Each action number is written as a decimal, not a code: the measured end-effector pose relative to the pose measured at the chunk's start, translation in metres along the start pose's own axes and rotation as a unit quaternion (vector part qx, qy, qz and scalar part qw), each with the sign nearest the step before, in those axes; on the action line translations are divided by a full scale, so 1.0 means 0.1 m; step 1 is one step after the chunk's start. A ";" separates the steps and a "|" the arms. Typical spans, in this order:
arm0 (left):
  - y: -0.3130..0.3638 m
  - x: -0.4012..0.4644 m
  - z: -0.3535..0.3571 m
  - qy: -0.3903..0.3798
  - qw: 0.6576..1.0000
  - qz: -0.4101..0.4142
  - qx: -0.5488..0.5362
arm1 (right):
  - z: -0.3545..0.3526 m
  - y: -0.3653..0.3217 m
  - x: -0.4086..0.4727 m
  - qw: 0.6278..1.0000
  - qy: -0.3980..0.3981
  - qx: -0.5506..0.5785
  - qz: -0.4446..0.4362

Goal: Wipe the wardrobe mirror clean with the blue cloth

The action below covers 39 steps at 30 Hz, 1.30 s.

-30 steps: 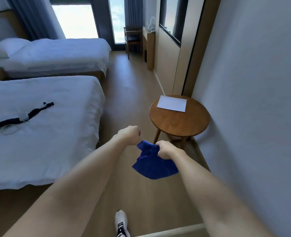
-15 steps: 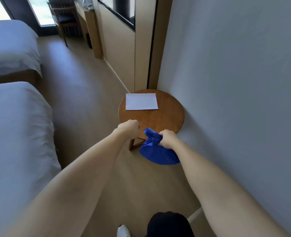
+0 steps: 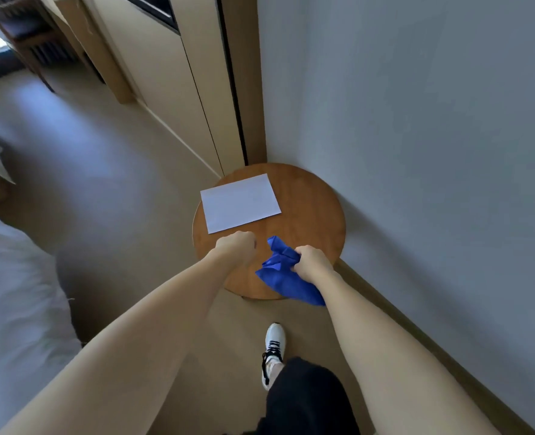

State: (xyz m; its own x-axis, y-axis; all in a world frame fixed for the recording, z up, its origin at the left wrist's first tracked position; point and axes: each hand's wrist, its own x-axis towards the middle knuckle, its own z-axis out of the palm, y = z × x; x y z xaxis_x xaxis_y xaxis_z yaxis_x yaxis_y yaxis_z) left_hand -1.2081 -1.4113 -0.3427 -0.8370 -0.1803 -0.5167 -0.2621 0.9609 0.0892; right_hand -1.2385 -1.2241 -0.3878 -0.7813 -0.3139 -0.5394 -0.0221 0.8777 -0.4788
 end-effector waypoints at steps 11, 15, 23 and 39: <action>0.15 1.50 -0.68 -0.033 0.997 0.044 0.056 | -0.59 -0.18 1.18 0.978 0.188 -0.056 0.070; 0.12 1.83 -0.74 -0.045 0.993 0.065 0.082 | -0.37 -0.22 1.42 0.971 0.196 -0.117 0.075; -0.21 2.33 -0.12 -0.125 0.972 0.118 0.158 | 0.90 -0.19 1.82 0.989 0.073 -0.044 0.125; -0.25 2.34 0.02 -0.141 0.948 0.228 0.174 | 1.20 -0.32 1.53 0.962 0.082 0.106 0.239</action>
